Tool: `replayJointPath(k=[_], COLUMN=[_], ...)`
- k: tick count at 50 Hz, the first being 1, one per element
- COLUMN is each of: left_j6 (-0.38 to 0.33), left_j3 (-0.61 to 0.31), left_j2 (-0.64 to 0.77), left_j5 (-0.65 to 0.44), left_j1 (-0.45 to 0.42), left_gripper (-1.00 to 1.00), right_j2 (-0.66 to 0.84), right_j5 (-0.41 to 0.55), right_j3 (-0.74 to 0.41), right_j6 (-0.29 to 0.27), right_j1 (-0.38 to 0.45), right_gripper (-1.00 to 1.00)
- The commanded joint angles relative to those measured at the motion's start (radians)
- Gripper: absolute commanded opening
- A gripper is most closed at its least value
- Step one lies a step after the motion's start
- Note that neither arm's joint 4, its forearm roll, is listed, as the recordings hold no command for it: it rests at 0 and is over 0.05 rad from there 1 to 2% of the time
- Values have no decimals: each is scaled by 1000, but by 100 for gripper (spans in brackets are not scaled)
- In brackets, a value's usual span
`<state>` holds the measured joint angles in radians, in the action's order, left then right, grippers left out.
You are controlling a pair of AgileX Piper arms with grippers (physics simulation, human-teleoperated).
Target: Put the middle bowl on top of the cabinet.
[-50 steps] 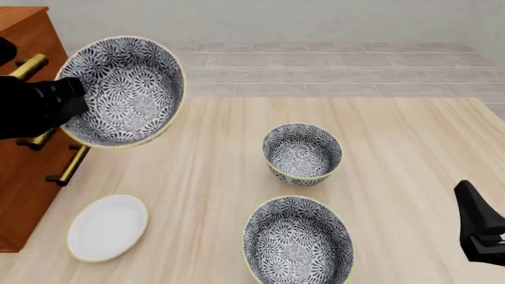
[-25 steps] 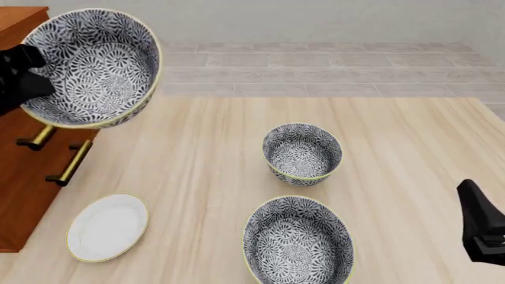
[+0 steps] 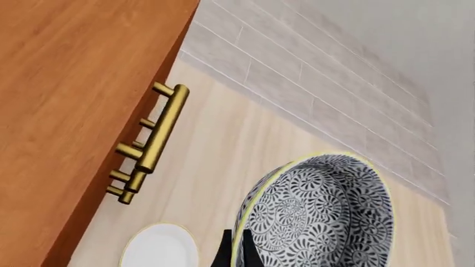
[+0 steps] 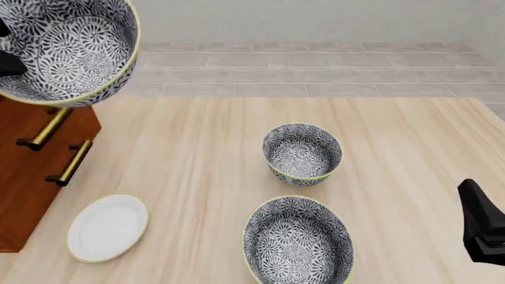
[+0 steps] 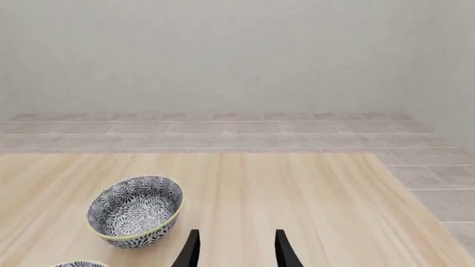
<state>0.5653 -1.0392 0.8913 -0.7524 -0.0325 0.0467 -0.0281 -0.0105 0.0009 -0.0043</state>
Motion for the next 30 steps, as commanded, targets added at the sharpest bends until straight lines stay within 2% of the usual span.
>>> replayJointPath(k=[1,19,25,30], left_j6=[7,34,57,67], left_j3=[-50,-143,-154,-164], left_j2=[7,37,51,59], left_j5=[-21,-49,-44,-46], left_j1=[19,88,131,132], left_gripper=[-100,-100,-100,-100], right_j2=[0,-2,0,2], right_j5=[0,2,0,-2], right_j3=[2,5,4,5], right_j6=[2,6,9,8], right_j1=[3,2,0,0], right_gripper=[100,100,100,100])
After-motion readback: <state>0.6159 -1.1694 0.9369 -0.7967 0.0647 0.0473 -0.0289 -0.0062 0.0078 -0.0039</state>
